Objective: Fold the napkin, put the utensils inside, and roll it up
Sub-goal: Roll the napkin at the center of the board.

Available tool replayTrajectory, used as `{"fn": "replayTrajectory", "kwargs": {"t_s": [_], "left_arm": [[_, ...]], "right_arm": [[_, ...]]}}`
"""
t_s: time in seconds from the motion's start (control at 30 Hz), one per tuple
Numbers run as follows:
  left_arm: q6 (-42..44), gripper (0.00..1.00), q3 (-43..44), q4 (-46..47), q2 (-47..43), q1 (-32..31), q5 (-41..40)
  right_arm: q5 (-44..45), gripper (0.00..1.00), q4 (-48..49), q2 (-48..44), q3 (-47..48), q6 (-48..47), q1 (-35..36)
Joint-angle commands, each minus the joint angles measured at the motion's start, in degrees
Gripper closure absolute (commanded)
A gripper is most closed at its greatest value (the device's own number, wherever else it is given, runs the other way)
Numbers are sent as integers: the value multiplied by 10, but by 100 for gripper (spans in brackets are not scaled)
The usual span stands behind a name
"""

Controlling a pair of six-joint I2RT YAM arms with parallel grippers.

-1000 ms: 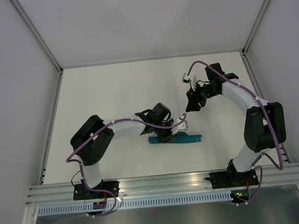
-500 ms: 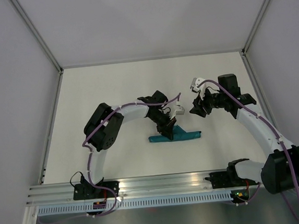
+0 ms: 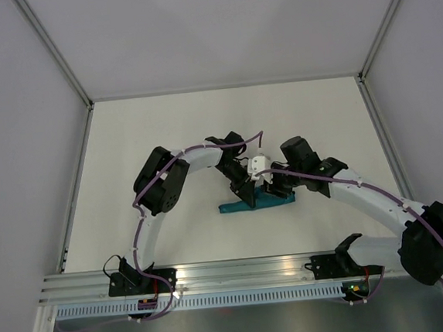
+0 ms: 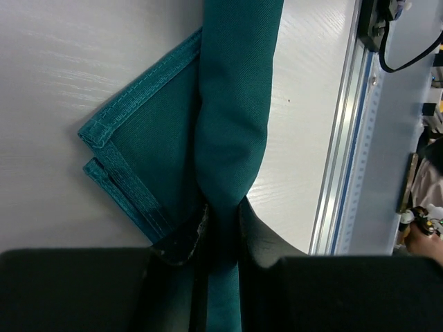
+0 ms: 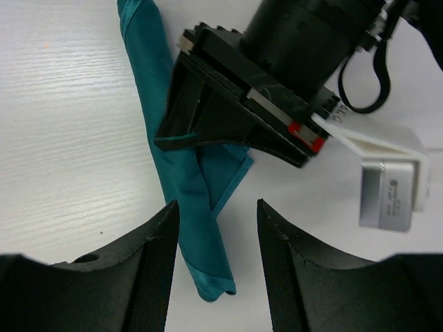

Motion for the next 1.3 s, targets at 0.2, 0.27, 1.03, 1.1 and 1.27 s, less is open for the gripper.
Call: {"fn": "replayTrajectory", "kwargs": {"t_s": [0.2, 0.27, 1.03, 1.1, 1.27], "left_arm": [[9, 94, 7, -65, 56, 7, -84], [7, 93, 10, -67, 58, 11, -84], [10, 82, 33, -79, 68, 14, -65], [10, 77, 34, -79, 64, 14, -63], [5, 58, 41, -79, 47, 21, -46]], "right_arm": [[123, 44, 83, 72, -39, -24, 110], [137, 44, 91, 83, -43, -26, 123], [160, 55, 112, 172, -51, -31, 164], [158, 63, 108, 173, -50, -31, 164], [148, 80, 91, 185, -43, -32, 163]]}}
